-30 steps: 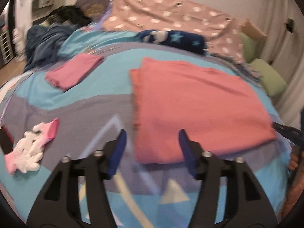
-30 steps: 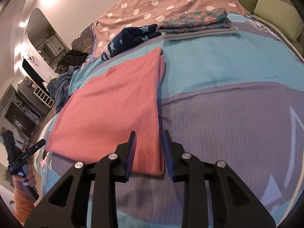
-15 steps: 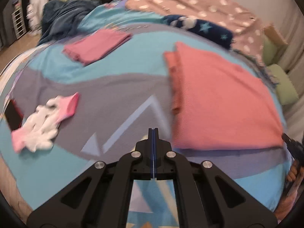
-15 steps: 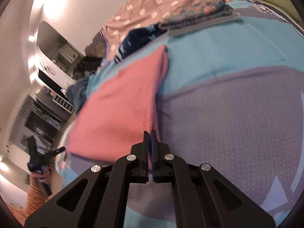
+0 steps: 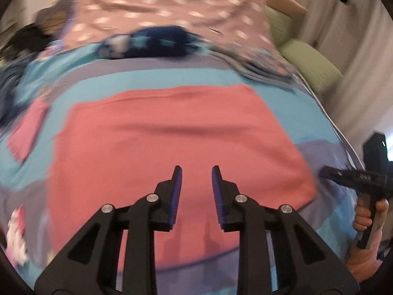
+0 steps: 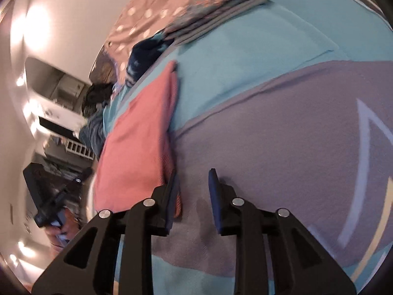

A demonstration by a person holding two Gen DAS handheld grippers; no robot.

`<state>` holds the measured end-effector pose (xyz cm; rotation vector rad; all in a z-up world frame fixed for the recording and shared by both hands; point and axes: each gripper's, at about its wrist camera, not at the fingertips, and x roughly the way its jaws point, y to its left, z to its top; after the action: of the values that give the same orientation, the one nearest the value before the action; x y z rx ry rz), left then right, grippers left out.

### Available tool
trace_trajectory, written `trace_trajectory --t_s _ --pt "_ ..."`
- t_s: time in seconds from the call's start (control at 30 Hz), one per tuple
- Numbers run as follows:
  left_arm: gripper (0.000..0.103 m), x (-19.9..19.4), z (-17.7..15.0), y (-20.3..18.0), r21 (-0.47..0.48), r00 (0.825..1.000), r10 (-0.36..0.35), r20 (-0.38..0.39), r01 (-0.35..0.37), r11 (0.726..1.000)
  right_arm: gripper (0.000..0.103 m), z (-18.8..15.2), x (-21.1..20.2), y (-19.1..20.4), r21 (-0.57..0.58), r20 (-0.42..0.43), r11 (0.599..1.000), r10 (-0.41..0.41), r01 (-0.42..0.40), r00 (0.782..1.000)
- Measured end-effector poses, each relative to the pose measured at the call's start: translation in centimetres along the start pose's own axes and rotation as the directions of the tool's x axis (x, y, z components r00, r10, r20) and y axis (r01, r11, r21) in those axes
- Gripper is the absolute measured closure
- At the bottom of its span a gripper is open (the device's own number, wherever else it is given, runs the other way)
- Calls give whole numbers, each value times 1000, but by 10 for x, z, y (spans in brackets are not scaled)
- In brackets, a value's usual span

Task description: Fold small clothes

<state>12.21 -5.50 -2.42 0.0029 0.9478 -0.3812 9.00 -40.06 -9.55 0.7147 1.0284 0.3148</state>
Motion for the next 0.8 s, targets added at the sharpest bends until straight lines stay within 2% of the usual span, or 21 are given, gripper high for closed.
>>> trace_trajectory --t_s 0.1,0.2,0.3,0.33,0.4,0.43,0.5,0.57,0.7,0.8 --pt "79 29 15 -45 79 998 -39 -44 42 996 76 22 -3 -5 22 15 999 -46 46 999" --pt "79 52 21 -84 134 994 -67 -85 78 988 76 58 11 2 -12 -26 1000 7 -7 1000" --pt "77 68 20 -107 171 992 -74 -104 92 981 76 92 35 11 -37 -75 999 14 -17 997" --pt "73 72 19 -112 182 991 -71 -109 90 979 76 102 44 16 -52 -95 998 14 -19 995" --pt "56 79 17 -123 217 993 -31 -112 55 975 75 119 66 28 -98 -154 995 1 -16 988" --pt "48 84 16 -129 241 993 -8 -114 35 970 66 127 78 38 -140 -192 990 -14 -14 981" --pt "48 91 14 -134 268 990 3 -140 35 963 55 136 95 53 -210 -221 978 -39 -8 974" --pt "48 96 12 -139 272 987 8 -163 37 962 55 144 108 60 -237 -223 972 -58 4 973" --pt "48 84 4 -138 240 979 -32 -202 81 967 55 150 137 61 -174 -319 979 48 -109 947" --pt "48 66 -13 -144 292 976 -64 -206 124 948 59 147 144 66 -246 -320 964 23 -106 947"
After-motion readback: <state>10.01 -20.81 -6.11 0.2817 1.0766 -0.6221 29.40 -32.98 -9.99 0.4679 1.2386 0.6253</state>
